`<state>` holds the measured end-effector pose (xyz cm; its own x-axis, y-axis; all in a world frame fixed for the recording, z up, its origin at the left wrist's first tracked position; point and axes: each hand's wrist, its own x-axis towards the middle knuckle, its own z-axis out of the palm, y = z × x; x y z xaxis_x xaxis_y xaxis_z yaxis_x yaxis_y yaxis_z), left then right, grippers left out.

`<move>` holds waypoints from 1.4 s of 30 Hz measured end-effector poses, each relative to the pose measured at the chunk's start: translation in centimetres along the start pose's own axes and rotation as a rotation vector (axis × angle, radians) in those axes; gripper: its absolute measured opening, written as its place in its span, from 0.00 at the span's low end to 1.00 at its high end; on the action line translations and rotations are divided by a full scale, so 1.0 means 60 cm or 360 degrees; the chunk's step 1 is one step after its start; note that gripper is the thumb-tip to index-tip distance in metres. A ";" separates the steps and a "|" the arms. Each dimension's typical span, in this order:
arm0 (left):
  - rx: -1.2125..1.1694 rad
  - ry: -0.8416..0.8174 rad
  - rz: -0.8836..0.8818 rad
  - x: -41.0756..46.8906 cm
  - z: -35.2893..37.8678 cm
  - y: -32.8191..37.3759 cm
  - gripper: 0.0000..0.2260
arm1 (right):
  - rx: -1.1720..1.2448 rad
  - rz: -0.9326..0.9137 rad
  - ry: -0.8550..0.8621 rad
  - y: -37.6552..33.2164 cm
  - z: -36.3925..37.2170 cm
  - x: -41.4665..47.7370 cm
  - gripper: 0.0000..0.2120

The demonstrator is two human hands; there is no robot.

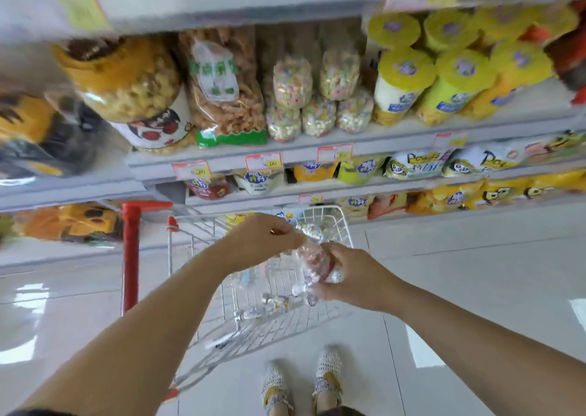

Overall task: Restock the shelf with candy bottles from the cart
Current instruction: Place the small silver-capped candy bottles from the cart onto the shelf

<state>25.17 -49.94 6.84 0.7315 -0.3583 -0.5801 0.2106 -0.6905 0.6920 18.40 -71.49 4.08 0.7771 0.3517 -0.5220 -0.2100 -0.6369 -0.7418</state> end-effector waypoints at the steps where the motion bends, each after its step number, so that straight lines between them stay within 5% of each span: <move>1: -0.0010 0.0003 0.0024 -0.022 -0.014 0.034 0.13 | 0.0025 -0.0021 0.0060 -0.025 -0.015 -0.019 0.12; 8: -0.0377 0.0345 0.0321 -0.130 -0.071 0.220 0.19 | 0.0151 -0.0227 0.0576 -0.178 -0.134 -0.106 0.15; 13: -0.0206 0.0567 0.0425 -0.167 -0.091 0.284 0.10 | 0.0119 -0.0442 0.0839 -0.275 -0.195 -0.126 0.16; 22: -0.0212 0.0891 0.0664 -0.181 -0.226 0.338 0.08 | -0.0323 -0.0606 0.0829 -0.399 -0.278 -0.089 0.23; 27: -0.0020 0.1037 0.0669 -0.135 -0.331 0.356 0.14 | -0.0936 -0.0309 0.0872 -0.400 -0.341 -0.052 0.34; 42: 0.0096 0.0919 0.0661 0.023 -0.373 0.346 0.18 | -0.1398 -0.0094 0.0827 -0.379 -0.362 -0.017 0.37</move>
<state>45.07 -50.73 30.03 0.9736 -0.2206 0.0583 -0.1841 -0.6085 0.7719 35.28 -72.29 30.61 0.9773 0.1905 -0.0922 0.1834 -0.9797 -0.0804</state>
